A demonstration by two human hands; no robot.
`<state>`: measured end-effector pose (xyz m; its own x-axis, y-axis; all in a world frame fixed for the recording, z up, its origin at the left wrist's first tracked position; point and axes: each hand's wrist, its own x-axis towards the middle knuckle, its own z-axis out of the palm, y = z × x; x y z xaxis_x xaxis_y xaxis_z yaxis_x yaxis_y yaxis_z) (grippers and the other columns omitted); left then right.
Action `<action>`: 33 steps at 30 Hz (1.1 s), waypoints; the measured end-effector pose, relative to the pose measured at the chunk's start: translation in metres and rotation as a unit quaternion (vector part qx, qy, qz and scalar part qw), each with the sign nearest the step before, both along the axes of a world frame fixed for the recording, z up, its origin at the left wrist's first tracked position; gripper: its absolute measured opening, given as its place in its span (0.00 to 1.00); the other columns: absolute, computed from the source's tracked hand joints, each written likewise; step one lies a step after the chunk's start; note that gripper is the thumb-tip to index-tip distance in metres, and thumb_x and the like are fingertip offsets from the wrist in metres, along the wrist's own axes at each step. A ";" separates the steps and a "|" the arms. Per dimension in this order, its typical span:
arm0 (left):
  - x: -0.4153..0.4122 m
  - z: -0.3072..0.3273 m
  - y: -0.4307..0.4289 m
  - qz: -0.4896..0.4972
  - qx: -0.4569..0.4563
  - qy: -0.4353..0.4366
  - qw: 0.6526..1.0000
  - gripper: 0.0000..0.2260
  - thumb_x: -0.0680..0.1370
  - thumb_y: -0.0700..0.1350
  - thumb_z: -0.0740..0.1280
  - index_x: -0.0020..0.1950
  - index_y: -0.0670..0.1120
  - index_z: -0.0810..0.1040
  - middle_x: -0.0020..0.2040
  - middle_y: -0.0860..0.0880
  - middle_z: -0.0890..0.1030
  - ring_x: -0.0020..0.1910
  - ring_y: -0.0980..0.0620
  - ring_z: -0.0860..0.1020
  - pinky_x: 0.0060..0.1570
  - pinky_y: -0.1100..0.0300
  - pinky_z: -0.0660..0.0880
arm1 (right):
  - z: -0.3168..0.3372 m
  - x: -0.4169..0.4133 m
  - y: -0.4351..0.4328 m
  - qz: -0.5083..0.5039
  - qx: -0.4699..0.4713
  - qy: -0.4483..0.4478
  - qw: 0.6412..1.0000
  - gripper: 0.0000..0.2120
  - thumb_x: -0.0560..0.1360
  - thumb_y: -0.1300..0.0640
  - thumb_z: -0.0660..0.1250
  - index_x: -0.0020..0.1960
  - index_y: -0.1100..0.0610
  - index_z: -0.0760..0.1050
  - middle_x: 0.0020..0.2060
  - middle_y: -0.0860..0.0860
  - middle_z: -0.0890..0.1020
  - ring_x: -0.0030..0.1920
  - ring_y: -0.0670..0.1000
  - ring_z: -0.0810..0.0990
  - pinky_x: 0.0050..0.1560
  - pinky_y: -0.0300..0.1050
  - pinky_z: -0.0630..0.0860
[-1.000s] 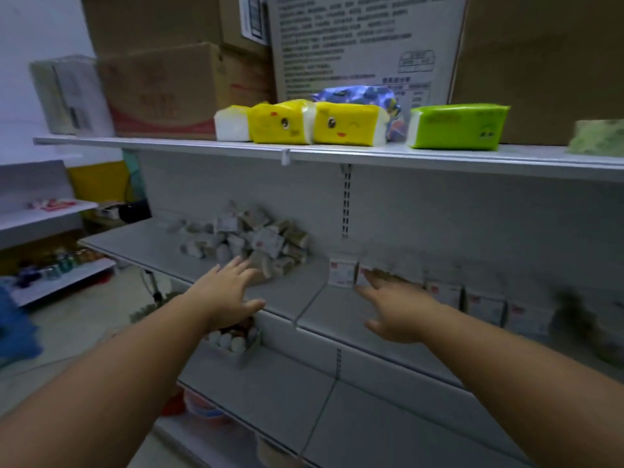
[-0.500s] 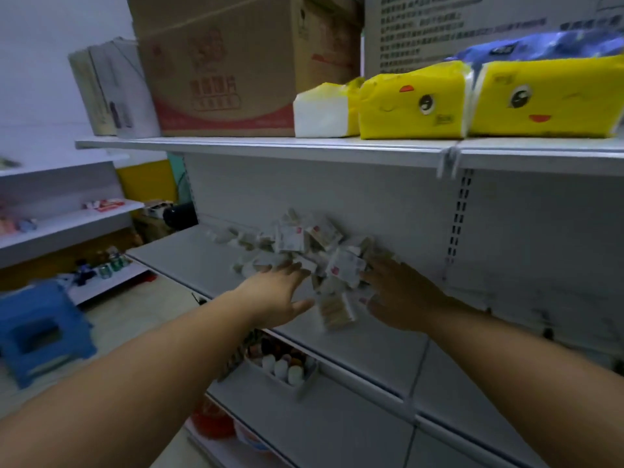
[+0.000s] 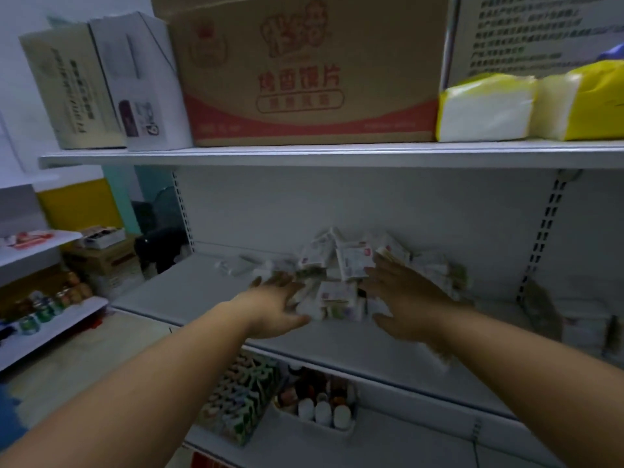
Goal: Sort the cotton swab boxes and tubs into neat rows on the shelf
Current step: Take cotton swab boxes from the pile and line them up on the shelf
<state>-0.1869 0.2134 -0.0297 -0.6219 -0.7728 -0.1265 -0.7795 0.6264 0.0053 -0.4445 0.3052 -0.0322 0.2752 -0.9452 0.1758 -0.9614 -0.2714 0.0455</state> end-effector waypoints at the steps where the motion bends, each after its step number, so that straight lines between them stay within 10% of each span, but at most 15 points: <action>1: 0.013 -0.002 -0.009 -0.005 -0.002 0.000 1.000 0.35 0.75 0.69 0.53 0.77 0.55 0.47 0.79 0.51 0.46 0.77 0.51 0.45 0.74 0.46 0.46 | 0.003 0.014 -0.003 -0.017 -0.004 -0.015 1.000 0.31 0.77 0.42 0.57 0.76 0.49 0.54 0.77 0.49 0.50 0.76 0.51 0.40 0.72 0.42 0.38; 14: 0.098 -0.035 -0.117 -0.002 0.061 0.032 0.998 0.34 0.78 0.62 0.58 0.77 0.54 0.44 0.78 0.52 0.46 0.77 0.51 0.45 0.74 0.52 0.48 | -0.007 0.134 -0.129 -0.027 -0.021 0.007 0.999 0.26 0.78 0.51 0.57 0.74 0.56 0.59 0.75 0.52 0.58 0.76 0.50 0.49 0.72 0.40 0.40; 23: 0.151 -0.072 -0.222 0.134 0.081 0.177 0.972 0.33 0.76 0.56 0.65 0.77 0.52 0.53 0.75 0.49 0.61 0.72 0.49 0.62 0.67 0.56 0.61 | -0.044 0.187 -0.256 -0.030 -0.011 -0.028 0.999 0.21 0.75 0.51 0.62 0.66 0.57 0.70 0.66 0.54 0.71 0.67 0.54 0.68 0.64 0.48 0.68; 27: 0.148 -0.081 -0.261 0.206 0.077 0.284 0.933 0.29 0.73 0.56 0.68 0.70 0.46 0.65 0.66 0.44 0.73 0.61 0.45 0.73 0.51 0.60 0.68 | -0.057 0.193 -0.276 -0.137 0.009 -0.017 0.990 0.26 0.75 0.46 0.61 0.69 0.56 0.64 0.69 0.56 0.65 0.69 0.56 0.64 0.65 0.50 0.65; 33: 0.131 -0.096 -0.303 0.286 0.056 0.207 0.934 0.39 0.69 0.70 0.61 0.70 0.45 0.64 0.69 0.42 0.68 0.67 0.41 0.66 0.61 0.48 0.66 | -0.070 0.200 -0.277 -0.256 0.002 -0.031 0.966 0.23 0.75 0.54 0.60 0.69 0.53 0.65 0.63 0.52 0.74 0.62 0.54 0.73 0.62 0.48 0.70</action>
<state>-0.0557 -0.0899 -0.1258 -0.1244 -0.9900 -0.0666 -0.9030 0.0852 0.4211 -0.2447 0.0283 -0.1021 -0.2398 -0.9554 0.1725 -0.9705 0.2407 -0.0165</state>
